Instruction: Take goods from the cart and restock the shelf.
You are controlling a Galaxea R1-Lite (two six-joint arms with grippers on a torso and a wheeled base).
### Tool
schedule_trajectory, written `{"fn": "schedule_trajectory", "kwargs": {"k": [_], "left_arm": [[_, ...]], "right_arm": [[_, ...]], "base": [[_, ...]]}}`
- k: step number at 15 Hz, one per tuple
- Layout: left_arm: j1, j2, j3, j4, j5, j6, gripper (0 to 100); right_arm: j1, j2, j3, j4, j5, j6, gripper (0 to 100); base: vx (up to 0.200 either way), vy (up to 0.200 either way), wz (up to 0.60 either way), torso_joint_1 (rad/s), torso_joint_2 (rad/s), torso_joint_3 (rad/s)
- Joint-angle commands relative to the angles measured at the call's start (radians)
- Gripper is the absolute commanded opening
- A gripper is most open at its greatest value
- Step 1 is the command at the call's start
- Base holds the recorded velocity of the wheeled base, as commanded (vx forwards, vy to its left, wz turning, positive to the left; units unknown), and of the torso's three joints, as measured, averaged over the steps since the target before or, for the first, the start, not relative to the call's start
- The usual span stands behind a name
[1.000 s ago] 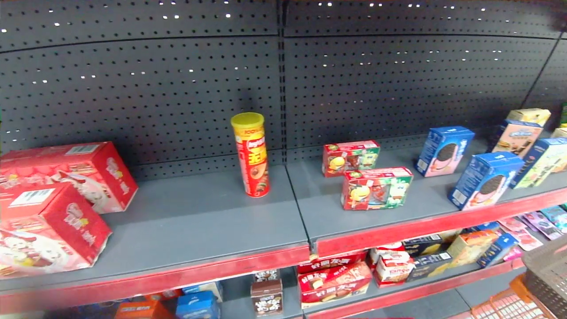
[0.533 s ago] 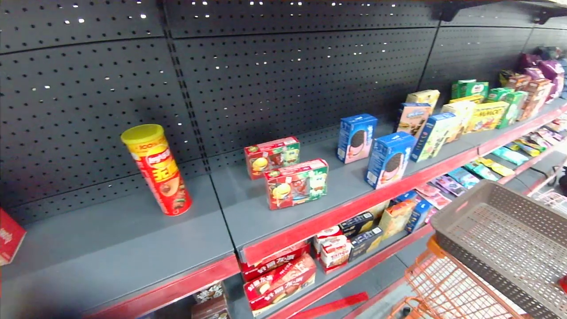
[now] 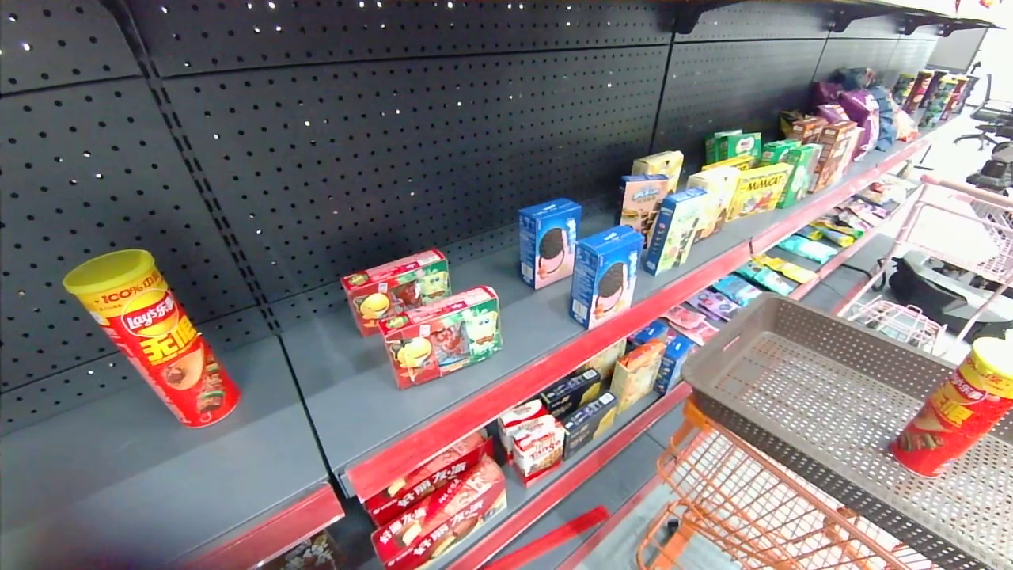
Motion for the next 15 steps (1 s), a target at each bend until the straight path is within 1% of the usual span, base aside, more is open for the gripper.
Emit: {"fn": "schedule_trajectory", "kwargs": {"k": [1, 13, 15], "left_arm": [[0.001, 0.001, 0.000, 0.000, 0.000, 0.000, 100], [0.001, 0.001, 0.000, 0.000, 0.003, 0.003, 100], [0.001, 0.001, 0.000, 0.000, 0.001, 0.003, 100]], "right_arm": [[0.001, 0.002, 0.001, 0.000, 0.005, -0.001, 100], [0.001, 0.002, 0.009, -0.004, 0.015, -0.004, 100], [0.001, 0.002, 0.009, -0.006, 0.015, -0.004, 100]], "base": [[0.000, 0.000, 0.00, 0.000, 0.00, 0.000], [0.000, 0.000, 0.00, 0.000, 0.00, 0.000], [0.000, -0.200, 0.00, -0.002, 0.00, 0.002]]}}
